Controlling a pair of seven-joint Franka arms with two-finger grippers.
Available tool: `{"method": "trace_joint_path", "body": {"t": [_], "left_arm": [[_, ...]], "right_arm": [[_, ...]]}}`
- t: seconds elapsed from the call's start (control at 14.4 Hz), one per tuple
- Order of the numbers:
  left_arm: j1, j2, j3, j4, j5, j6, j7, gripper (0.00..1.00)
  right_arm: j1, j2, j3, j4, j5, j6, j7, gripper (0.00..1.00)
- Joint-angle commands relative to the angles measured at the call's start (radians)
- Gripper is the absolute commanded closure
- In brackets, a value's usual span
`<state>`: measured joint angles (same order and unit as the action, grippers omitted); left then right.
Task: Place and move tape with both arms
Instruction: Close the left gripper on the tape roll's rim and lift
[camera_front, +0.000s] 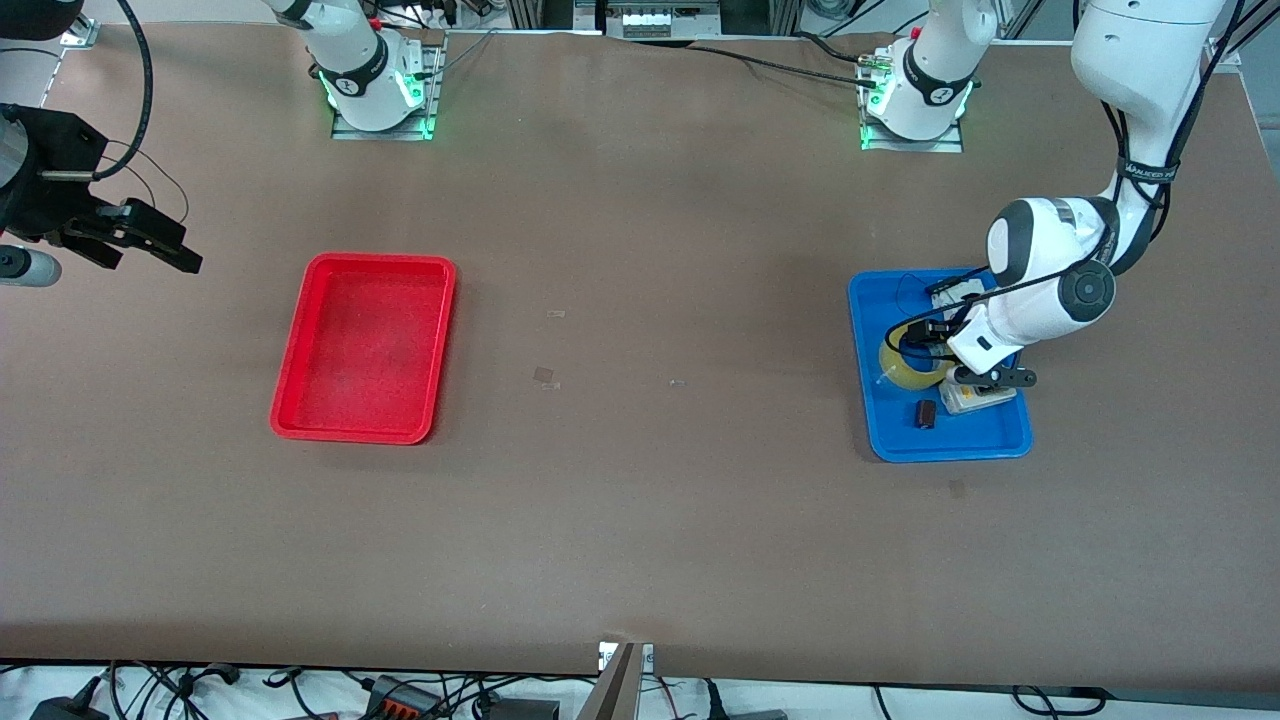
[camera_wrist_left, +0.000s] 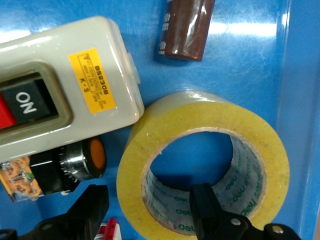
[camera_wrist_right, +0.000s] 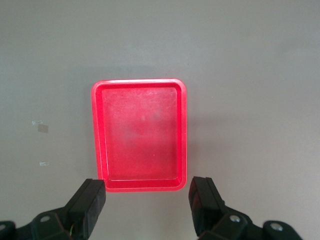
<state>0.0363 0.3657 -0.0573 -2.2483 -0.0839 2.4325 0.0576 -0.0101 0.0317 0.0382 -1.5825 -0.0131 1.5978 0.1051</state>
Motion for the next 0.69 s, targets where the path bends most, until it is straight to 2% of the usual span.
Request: {"method": "trace_joint_path", "body": {"t": [0.0,0.28,0.48,0.62], "left_arm": [[0.002,0.01,0.001,0.009,-0.013,0.005,0.033,0.29],[0.01,0.016,0.001,0.009,-0.013,0.003,0.034,0.59],[0.02,0.003,0.001,0.013,-0.013,-0.013,0.071,0.76],[0.03,-0.022,0.001,0.022,-0.013,-0.05,0.077,0.8]], "right_arm": [[-0.008,-0.006,0.005,0.001,-0.007,-0.006,-0.016,0.02],[-0.008,-0.006,0.005,0.001,-0.008,-0.006,-0.016,0.02],[-0.008,-0.006,0.005,0.001,-0.008,-0.006,-0.015,0.02],[-0.008,-0.006,0.005,0.001,-0.008,-0.006,-0.016,0.02]]}}
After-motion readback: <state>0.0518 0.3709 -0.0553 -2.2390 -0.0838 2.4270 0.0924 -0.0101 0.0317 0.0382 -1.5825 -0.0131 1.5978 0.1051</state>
